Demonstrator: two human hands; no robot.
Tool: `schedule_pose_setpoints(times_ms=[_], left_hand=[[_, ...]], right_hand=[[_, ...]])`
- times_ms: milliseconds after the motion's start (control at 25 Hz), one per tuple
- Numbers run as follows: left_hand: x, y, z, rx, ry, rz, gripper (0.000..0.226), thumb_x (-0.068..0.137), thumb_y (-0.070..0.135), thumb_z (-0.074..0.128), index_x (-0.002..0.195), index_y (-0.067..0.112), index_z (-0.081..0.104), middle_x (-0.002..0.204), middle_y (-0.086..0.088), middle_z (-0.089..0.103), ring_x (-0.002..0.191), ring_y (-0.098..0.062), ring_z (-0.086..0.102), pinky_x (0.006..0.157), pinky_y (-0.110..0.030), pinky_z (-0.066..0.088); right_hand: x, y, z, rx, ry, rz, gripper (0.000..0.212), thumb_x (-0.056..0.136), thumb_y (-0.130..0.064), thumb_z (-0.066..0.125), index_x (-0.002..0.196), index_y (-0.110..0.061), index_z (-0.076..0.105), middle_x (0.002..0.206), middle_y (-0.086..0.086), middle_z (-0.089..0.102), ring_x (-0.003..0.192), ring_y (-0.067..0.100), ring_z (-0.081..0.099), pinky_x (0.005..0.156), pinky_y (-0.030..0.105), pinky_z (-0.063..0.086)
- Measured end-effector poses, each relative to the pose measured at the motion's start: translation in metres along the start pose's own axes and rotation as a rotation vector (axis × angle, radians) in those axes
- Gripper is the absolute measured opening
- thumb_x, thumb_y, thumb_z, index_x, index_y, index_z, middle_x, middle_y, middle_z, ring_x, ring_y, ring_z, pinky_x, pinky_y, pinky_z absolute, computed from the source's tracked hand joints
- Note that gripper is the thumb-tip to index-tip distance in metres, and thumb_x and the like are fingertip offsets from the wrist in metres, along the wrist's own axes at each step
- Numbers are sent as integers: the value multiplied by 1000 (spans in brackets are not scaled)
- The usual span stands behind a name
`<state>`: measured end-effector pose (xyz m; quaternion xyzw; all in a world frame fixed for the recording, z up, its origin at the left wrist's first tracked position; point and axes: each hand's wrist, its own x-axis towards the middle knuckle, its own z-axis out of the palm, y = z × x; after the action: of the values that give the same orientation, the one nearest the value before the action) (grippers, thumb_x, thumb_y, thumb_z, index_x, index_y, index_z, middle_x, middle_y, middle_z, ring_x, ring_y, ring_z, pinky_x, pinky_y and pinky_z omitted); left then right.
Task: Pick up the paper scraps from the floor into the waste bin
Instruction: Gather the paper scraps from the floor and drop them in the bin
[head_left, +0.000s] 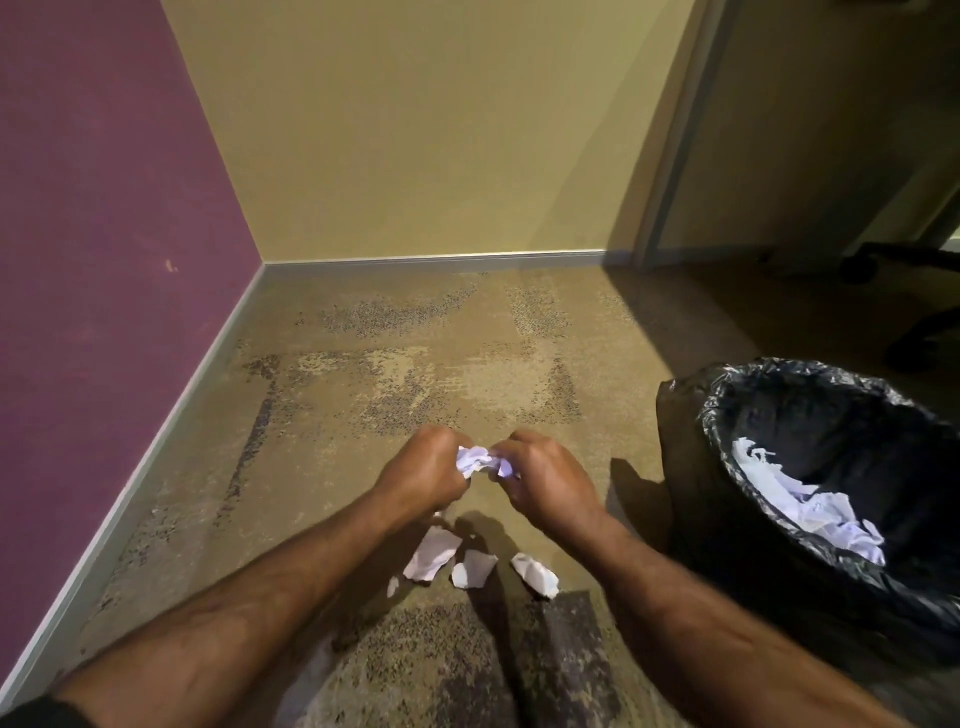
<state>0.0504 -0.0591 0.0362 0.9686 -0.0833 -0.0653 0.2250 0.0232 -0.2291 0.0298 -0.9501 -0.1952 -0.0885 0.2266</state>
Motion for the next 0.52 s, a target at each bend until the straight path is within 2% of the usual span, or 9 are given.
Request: schedule_pose_setpoints(times_ms=[120, 320, 400, 520], left_hand=[[10, 46, -32, -32, 81, 88, 17, 84, 5, 70, 87, 21, 74, 68, 2, 68, 59, -14, 65, 53, -30, 53], [24, 147, -60, -109, 129, 279, 15, 82, 3, 71, 87, 15, 75, 67, -2, 67, 56, -16, 65, 46, -27, 52], [26, 188, -58, -155, 116, 330, 12, 81, 6, 73, 80, 18, 73, 64, 1, 65, 56, -16, 65, 47, -29, 53], [24, 242, -39, -198, 79, 415, 25, 78, 9, 75, 62, 21, 60, 59, 6, 60, 58, -14, 60, 48, -27, 45]], right_hand=[[15, 7, -62, -94, 47, -33, 13, 92, -15, 65, 101, -13, 73, 92, 5, 65, 77, 23, 60, 65, 38, 50], [6, 39, -182, -213, 40, -57, 12, 84, -21, 77, 95, -17, 75, 85, 0, 64, 72, 20, 61, 63, 38, 51], [-14, 55, -219, -262, 40, -21, 13, 82, -22, 79, 94, -20, 75, 83, -4, 63, 70, 16, 60, 62, 38, 52], [-53, 81, -256, -324, 54, 47, 15, 78, -25, 82, 91, -26, 74, 78, -11, 59, 65, 6, 58, 59, 34, 51]])
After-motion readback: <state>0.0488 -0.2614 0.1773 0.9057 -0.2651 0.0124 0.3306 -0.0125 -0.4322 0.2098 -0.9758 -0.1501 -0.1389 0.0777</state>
